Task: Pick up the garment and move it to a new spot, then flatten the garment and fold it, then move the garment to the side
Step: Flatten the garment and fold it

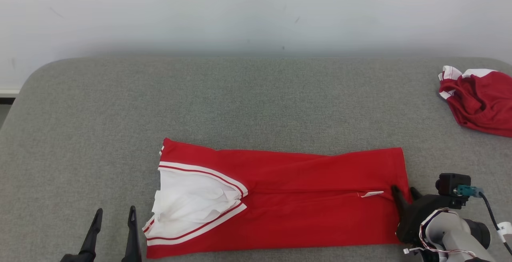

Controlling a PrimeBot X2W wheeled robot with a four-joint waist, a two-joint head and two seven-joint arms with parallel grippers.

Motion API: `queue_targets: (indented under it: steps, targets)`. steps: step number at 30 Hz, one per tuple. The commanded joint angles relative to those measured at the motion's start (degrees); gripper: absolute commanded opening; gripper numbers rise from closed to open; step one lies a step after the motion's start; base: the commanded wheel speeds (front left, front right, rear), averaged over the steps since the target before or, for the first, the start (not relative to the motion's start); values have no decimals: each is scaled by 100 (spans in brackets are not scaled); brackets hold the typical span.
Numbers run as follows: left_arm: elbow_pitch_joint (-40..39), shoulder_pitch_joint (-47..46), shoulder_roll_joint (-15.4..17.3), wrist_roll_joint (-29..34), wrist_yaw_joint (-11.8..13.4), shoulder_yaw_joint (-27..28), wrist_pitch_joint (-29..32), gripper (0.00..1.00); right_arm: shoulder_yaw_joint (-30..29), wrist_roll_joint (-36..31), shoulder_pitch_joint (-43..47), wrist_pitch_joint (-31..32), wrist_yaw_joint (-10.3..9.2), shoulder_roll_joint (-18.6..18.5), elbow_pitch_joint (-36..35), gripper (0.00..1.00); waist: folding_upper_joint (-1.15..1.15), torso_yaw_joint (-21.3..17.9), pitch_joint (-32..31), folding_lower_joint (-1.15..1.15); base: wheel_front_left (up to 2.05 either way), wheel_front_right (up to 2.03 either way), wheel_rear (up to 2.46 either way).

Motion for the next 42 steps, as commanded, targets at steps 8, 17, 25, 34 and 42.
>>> queue_targets:
  steps: [8, 17, 25, 34, 42]
  targets:
    - [100, 156, 20, 91, -1, 9, -16, 100, 428, 333, -40, -111, -1, -57, 149, 0, 0, -74, -166, 0, 0, 0, 0]
    - [68, 261, -20, 37, -2, 69, -16, 100, 283, 357, -181, -610, -8, -915, 373, 0, 0, -141, -316, 0, 0, 0, 0]
    - [4, 405, -35, 43, -1, 291, -16, 100, 706, 487, -84, -695, -9, -829, -686, 0, 0, -362, -368, 0, 0, 0, 0]
    - [-4, 344, -58, 110, -1, 351, -16, 100, 1127, 679, 321, -307, -9, -271, -2450, 0, 0, -367, -401, 0, 0, 0, 0]
    - [40, 173, -78, 140, -2, 168, -16, 100, 1611, 510, 448, 188, -9, 584, -3323, 0, 0, -10, -374, 0, 0, 0, 0]
